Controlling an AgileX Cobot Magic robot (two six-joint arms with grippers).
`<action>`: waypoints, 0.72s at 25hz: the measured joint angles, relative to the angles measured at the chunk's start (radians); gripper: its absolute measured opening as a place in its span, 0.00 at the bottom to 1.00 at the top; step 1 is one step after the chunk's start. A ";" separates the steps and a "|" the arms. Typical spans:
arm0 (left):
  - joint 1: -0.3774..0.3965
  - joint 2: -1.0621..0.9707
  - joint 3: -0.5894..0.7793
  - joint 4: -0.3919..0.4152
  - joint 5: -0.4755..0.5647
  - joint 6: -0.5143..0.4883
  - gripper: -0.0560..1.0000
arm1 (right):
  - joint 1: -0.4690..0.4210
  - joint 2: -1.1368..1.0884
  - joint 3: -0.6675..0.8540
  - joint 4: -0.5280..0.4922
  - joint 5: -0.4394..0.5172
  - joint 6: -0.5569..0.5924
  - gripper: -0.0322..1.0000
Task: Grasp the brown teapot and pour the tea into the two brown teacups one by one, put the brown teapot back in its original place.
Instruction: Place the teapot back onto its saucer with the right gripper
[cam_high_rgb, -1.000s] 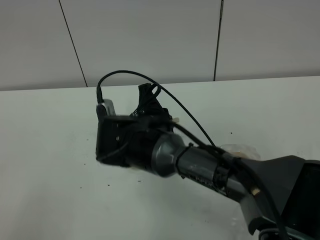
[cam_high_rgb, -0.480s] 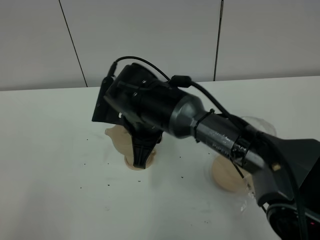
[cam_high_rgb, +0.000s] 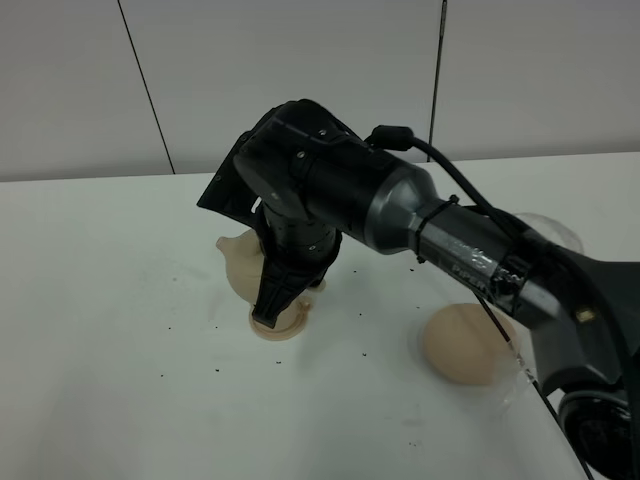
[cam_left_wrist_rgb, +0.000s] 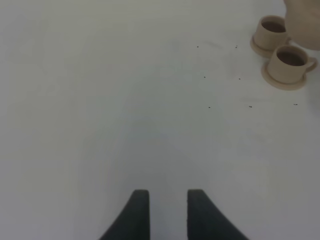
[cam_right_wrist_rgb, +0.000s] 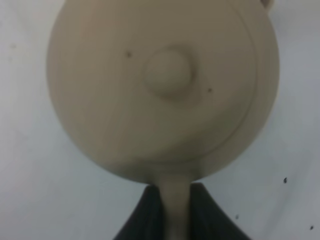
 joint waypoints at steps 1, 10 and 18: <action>0.000 0.000 0.000 0.000 0.000 0.000 0.29 | -0.006 -0.005 0.008 0.014 0.001 0.006 0.12; 0.000 0.000 0.000 0.000 0.000 0.000 0.29 | -0.019 -0.010 0.071 0.031 0.003 0.036 0.12; 0.000 0.000 0.000 0.000 0.000 0.000 0.29 | -0.019 -0.010 0.071 0.022 0.002 0.051 0.12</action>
